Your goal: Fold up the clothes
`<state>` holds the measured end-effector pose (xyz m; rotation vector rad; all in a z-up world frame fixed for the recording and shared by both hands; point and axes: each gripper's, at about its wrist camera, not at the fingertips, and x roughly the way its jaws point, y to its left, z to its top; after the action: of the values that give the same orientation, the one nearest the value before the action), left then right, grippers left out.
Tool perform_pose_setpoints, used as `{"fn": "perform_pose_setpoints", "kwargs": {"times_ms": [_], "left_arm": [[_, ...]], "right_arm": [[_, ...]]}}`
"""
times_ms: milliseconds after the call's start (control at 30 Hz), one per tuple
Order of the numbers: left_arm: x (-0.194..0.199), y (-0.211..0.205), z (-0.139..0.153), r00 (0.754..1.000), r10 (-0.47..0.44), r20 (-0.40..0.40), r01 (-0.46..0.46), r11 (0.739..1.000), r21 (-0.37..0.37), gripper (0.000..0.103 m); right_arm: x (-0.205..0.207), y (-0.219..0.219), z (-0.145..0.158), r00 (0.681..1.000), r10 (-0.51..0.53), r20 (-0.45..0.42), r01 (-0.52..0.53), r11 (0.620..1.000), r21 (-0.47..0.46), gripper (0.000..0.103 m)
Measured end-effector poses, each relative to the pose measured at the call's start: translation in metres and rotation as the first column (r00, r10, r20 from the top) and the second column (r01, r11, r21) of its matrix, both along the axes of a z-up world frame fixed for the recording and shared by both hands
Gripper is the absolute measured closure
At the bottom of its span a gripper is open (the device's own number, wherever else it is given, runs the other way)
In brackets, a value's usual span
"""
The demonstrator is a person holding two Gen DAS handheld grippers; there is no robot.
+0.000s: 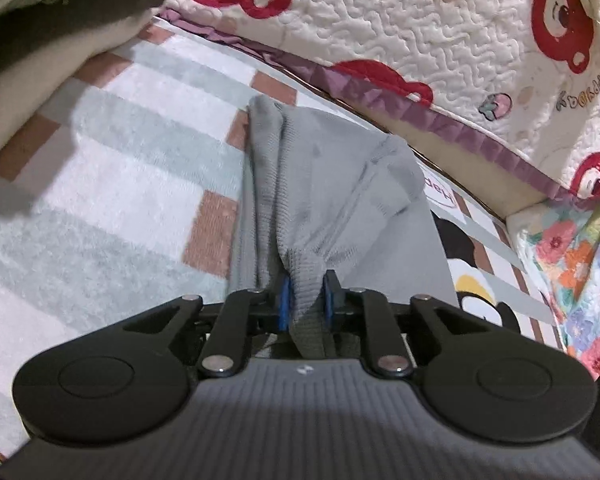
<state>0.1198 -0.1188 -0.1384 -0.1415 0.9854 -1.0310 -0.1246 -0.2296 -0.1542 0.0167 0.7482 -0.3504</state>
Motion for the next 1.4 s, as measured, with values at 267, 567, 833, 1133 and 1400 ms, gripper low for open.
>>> {"fn": "perform_pose_setpoints", "kwargs": {"times_ms": [267, 567, 833, 1133, 1400], "left_arm": [[-0.035, 0.024, -0.001, 0.995, -0.029, -0.1, 0.023, 0.998, -0.061, 0.036], [-0.027, 0.015, -0.005, 0.992, 0.082, -0.098, -0.083, 0.996, -0.007, 0.092], [-0.039, 0.017, -0.009, 0.993, 0.112, -0.022, -0.11, 0.991, 0.074, 0.092], [-0.075, -0.001, 0.019, 0.944, -0.058, 0.325, -0.028, 0.967, 0.253, 0.057], [-0.062, -0.059, 0.077, 0.881, -0.274, 0.385, 0.198, 0.954, 0.227, 0.044]], "right_arm": [[-0.018, -0.032, 0.0, 0.963, -0.218, 0.158, 0.161, 0.937, 0.311, 0.057], [-0.026, -0.04, -0.003, 0.955, -0.239, 0.177, 0.158, 0.913, 0.377, 0.06], [-0.019, -0.01, 0.006, 0.993, -0.074, 0.092, 0.066, 0.994, 0.091, 0.098], [-0.018, -0.007, 0.009, 1.0, -0.018, 0.005, 0.017, 0.998, 0.062, 0.098], [-0.047, -0.059, 0.021, 0.978, -0.134, 0.16, 0.051, 0.895, 0.443, 0.09]]}}
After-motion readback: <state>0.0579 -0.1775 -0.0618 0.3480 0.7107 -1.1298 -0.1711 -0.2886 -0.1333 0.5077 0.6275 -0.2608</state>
